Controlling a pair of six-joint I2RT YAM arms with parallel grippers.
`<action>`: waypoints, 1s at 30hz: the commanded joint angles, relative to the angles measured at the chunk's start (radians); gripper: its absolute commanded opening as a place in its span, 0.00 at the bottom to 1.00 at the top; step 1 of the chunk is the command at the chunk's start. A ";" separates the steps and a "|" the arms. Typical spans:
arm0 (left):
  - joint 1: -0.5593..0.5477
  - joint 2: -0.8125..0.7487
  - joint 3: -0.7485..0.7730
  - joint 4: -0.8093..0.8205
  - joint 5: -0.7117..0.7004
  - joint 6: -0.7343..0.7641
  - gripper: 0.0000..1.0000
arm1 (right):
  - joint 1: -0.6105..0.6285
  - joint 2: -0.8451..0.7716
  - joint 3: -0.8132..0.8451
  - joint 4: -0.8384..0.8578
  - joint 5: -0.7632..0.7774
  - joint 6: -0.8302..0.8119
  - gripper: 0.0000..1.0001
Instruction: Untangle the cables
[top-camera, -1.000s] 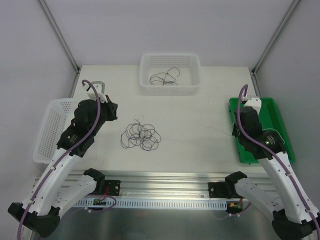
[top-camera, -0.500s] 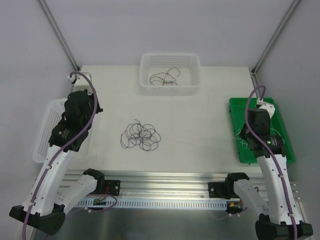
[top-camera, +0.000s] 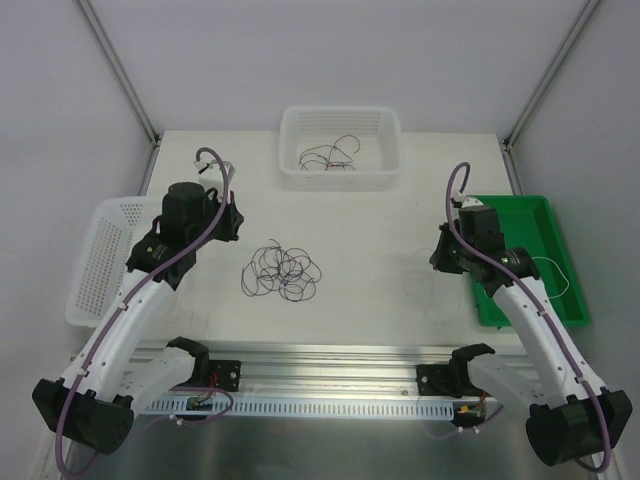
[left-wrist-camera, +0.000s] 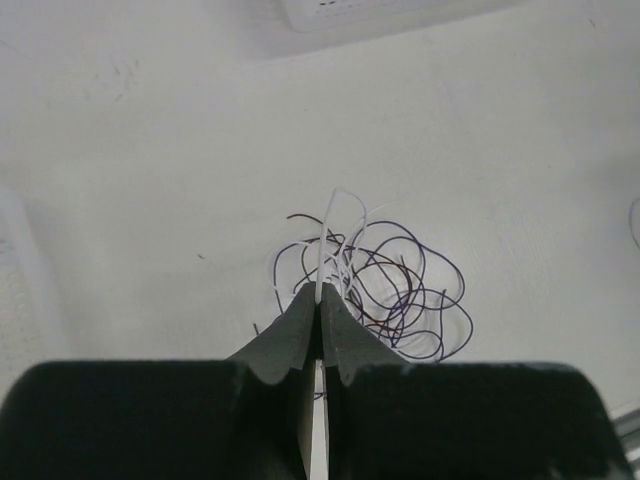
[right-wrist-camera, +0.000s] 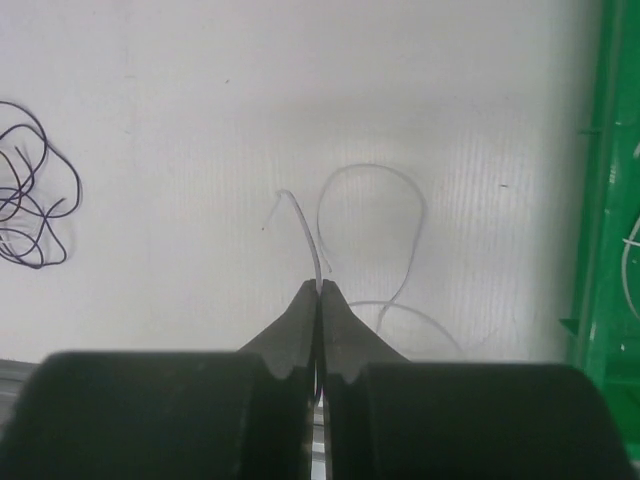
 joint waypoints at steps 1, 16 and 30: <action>0.005 0.041 -0.020 0.078 0.207 -0.025 0.00 | 0.049 0.055 -0.013 0.083 -0.027 0.025 0.02; 0.005 0.233 -0.031 0.083 0.278 -0.093 0.34 | 0.104 0.282 -0.143 0.146 0.075 0.085 0.22; 0.005 0.181 -0.043 0.083 0.207 -0.078 0.57 | 0.275 0.391 -0.122 0.174 0.089 0.056 0.67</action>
